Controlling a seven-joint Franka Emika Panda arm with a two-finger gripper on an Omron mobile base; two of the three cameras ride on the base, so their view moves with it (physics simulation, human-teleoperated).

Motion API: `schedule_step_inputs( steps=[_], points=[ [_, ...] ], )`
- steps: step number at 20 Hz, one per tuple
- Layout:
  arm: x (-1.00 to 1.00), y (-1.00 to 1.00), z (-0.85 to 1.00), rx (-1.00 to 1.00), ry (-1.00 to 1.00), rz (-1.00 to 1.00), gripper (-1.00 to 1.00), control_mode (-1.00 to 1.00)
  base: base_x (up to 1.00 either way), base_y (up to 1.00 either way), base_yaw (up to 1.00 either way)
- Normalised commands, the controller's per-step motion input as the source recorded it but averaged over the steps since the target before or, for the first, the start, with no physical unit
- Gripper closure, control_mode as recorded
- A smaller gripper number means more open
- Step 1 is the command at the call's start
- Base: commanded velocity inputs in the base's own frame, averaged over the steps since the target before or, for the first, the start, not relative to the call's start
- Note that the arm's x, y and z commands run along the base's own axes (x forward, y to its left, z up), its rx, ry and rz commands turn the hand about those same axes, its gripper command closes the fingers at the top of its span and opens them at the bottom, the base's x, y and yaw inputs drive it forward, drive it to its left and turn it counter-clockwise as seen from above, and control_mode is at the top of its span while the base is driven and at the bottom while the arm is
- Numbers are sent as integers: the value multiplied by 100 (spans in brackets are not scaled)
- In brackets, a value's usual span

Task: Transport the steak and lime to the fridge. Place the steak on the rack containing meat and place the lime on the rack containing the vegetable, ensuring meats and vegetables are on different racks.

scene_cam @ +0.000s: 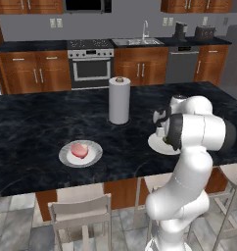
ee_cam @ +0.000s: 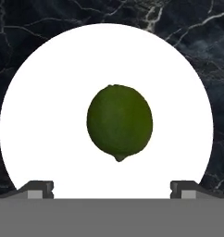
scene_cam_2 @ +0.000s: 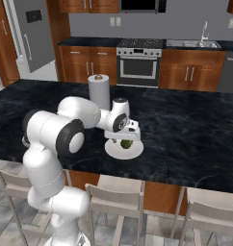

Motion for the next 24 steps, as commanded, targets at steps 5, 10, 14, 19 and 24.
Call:
schedule_step_inputs(
  steps=[5, 10, 14, 19, 24],
  points=[
    [26, 0, -21, 3, 0, 0, -100, -100, 0, 0, 0],
    [30, 0, -20, 2, 0, 0, -100, -100, 0, 0, 0],
    [28, -4, -17, 0, 0, 0, -100, -100, 0, 0, 0],
    [10, -14, -14, 0, 2, 0, -100, -100, 0, 0, 0],
    [-5, -4, -5, 0, 2, -1, -100, -100, 0, 0, 0]
  ],
)
